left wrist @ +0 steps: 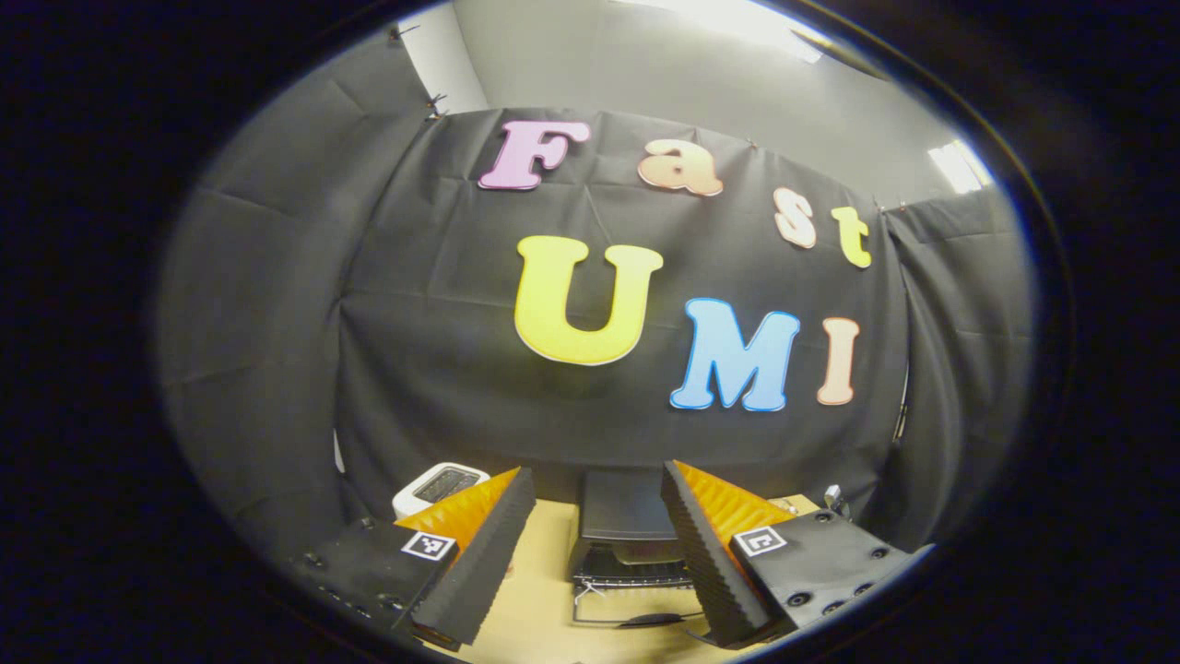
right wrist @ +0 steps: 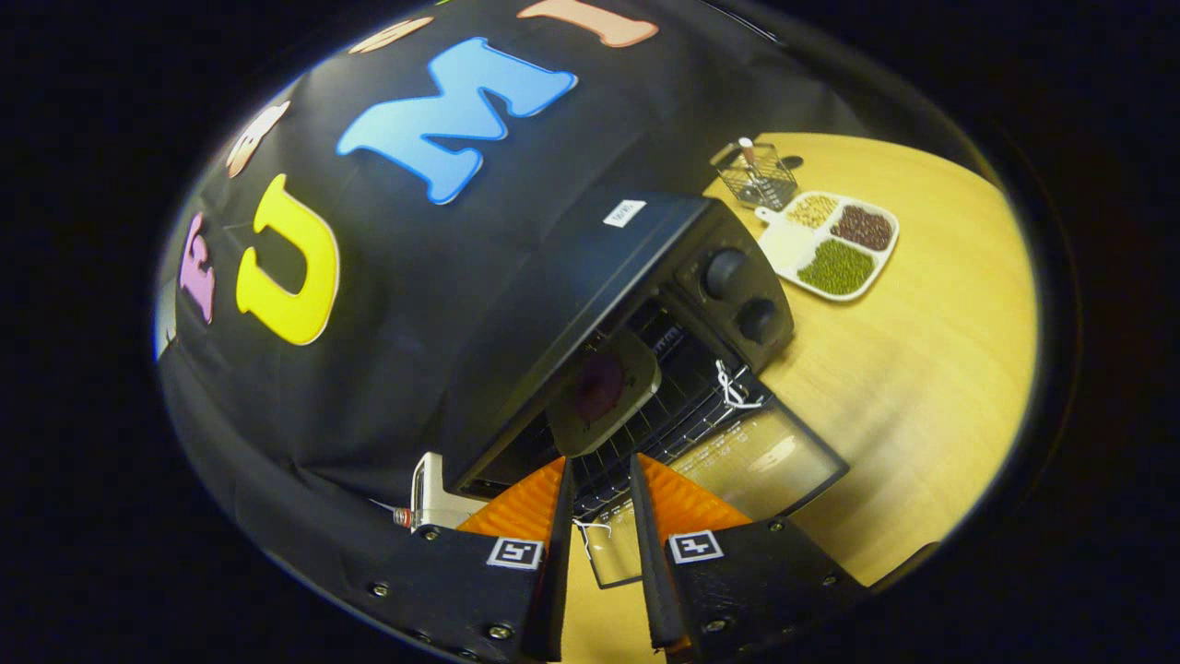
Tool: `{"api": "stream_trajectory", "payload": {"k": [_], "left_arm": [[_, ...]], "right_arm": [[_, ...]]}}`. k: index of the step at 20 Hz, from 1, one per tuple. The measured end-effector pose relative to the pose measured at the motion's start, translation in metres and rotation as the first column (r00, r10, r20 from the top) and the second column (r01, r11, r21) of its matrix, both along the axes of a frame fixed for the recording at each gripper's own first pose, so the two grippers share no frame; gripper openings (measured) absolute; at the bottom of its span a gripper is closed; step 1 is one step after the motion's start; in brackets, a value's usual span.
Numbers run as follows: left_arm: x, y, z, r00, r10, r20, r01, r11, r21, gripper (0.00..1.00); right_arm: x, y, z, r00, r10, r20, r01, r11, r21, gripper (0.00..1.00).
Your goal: Open the electric oven with the left hand, put the food in, and close the electric oven.
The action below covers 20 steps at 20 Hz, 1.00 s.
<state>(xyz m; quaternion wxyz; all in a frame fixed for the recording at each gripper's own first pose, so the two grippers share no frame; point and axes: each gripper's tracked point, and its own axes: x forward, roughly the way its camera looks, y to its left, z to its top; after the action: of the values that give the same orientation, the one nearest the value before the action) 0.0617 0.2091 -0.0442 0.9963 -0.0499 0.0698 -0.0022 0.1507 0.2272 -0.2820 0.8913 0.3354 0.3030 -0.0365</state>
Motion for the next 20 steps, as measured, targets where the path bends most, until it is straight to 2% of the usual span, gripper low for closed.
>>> {"api": "stream_trajectory", "payload": {"k": [2, 3, 4, 7, 11, 13, 14, 15, 16, 17, 18, 20], "left_arm": [[0.006, -0.017, -0.001, 1.0, -0.024, 0.001, 0.024, 1.0, -0.001, 0.97], [0.007, -0.025, -0.001, 0.999, -0.034, 0.002, 0.034, 0.999, 0.0, 0.94], [0.006, -0.032, -0.001, 0.999, -0.042, 0.004, 0.042, 0.999, 0.001, 0.97], [0.008, -0.055, 0.001, 0.998, -0.065, 0.008, 0.065, 0.998, 0.002, 0.97], [0.007, -0.079, -0.003, 0.997, -0.082, 0.004, 0.082, 0.997, 0.016, 0.97], [0.007, -0.091, -0.006, 0.996, -0.091, -0.006, 0.091, 0.996, 0.02, 0.97], [0.007, -0.095, -0.008, 0.996, -0.094, -0.01, 0.094, 0.995, 0.024, 0.97], [0.007, -0.099, -0.008, 0.995, -0.095, -0.009, 0.095, 0.995, 0.03, 0.97], [0.007, -0.103, -0.005, 0.995, -0.095, -0.006, 0.095, 0.995, 0.035, 0.94], [0.006, -0.108, -0.003, 0.995, -0.097, -0.001, 0.097, 0.994, 0.041, 0.94], [0.006, -0.112, -0.001, 0.995, -0.098, 0.003, 0.098, 0.994, 0.047, 0.95], [0.006, -0.121, -0.002, 0.995, -0.1, 0.003, 0.099, 0.993, 0.055, 0.97]], "right_arm": [[-0.007, -0.022, 0.025, 0.998, 0.051, 0.048, -0.045, 0.992, -0.119, 0.36], [-0.01, -0.032, 0.04, 0.995, 0.059, 0.082, -0.046, 0.987, -0.157, 0.35], [-0.012, -0.039, 0.055, 0.991, 0.066, 0.115, -0.044, 0.982, -0.182, 0.35], [-0.019, -0.067, 0.102, 0.975, 0.099, 0.198, -0.042, 0.962, -0.271, 0.35], [-0.032, -0.101, 0.164, 0.939, 0.177, 0.296, -0.018, 0.883, -0.468, 0.36], [-0.04, -0.111, 0.19, 0.923, 0.201, 0.328, 0.002, 0.851, -0.526, 0.35], [-0.046, -0.116, 0.198, 0.918, 0.209, 0.338, 0.009, 0.839, -0.544, 0.24], [-0.052, -0.121, 0.207, 0.911, 0.217, 0.35, 0.019, 0.827, -0.562, 0.36], [-0.056, -0.128, 0.218, 0.904, 0.223, 0.364, 0.035, 0.811, -0.583, 0.39], [-0.061, -0.136, 0.23, 0.893, 0.237, 0.383, 0.046, 0.797, -0.602, 0.32], [-0.066, -0.142, 0.243, 0.882, 0.248, 0.401, 0.057, 0.788, -0.613, 0.44], [-0.069, -0.15, 0.257, 0.864, 0.257, 0.432, 0.077, 0.781, -0.619, 0.51]]}}
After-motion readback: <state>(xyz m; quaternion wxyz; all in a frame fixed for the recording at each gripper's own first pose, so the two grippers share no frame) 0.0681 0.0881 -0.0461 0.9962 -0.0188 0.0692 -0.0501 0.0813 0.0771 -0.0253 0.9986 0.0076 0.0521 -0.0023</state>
